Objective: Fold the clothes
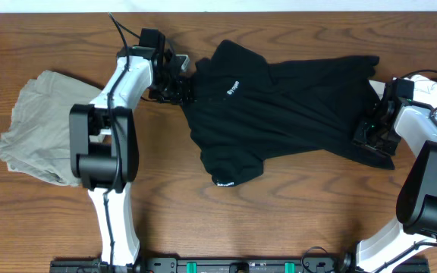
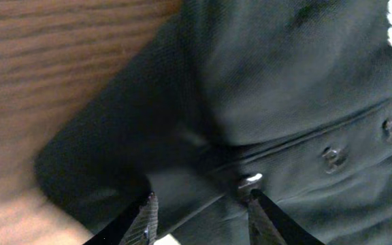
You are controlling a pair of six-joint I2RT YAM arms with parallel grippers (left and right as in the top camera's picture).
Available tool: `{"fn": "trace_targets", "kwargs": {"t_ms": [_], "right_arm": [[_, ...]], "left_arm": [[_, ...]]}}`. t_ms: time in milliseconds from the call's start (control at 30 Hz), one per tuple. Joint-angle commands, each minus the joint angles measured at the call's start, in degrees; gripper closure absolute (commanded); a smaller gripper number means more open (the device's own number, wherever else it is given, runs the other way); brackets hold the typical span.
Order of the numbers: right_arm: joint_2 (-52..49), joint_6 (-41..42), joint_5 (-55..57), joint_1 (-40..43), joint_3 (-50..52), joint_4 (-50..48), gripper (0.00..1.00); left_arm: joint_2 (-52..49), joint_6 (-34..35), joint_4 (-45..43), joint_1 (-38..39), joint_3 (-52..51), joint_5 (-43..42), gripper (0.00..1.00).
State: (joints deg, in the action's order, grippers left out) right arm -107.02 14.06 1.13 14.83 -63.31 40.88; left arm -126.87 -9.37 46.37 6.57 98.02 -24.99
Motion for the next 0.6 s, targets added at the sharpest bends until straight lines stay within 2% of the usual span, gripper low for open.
{"fn": "trace_targets", "kwargs": {"t_ms": [0,100,267,400,433,567], "right_arm": [[-0.70,0.96,0.07,-1.03,-0.59,0.24,0.54],[3.61,1.18,-0.17,-1.40,-2.29,0.37,0.53],[13.97,1.14,-4.39,-1.53,-4.90,2.32,0.50],[24.50,1.09,-4.79,-2.73,-5.44,6.82,0.46],[26.73,1.09,-4.79,-3.04,-5.42,7.89,0.45],[35.47,0.85,-4.50,-3.65,-5.42,11.65,0.39]], "left_arm": [[8.55,-1.70,1.92,1.25,-0.13,3.69,0.55],[13.70,-0.46,5.68,1.64,-0.13,6.29,0.51],[21.20,2.91,15.63,1.95,-0.13,6.05,0.47],[23.26,5.31,25.99,3.76,-0.15,5.75,0.36],[23.23,6.51,28.06,4.42,-0.37,5.75,0.36],[23.19,8.72,28.76,7.96,-5.40,5.53,0.36]]}}
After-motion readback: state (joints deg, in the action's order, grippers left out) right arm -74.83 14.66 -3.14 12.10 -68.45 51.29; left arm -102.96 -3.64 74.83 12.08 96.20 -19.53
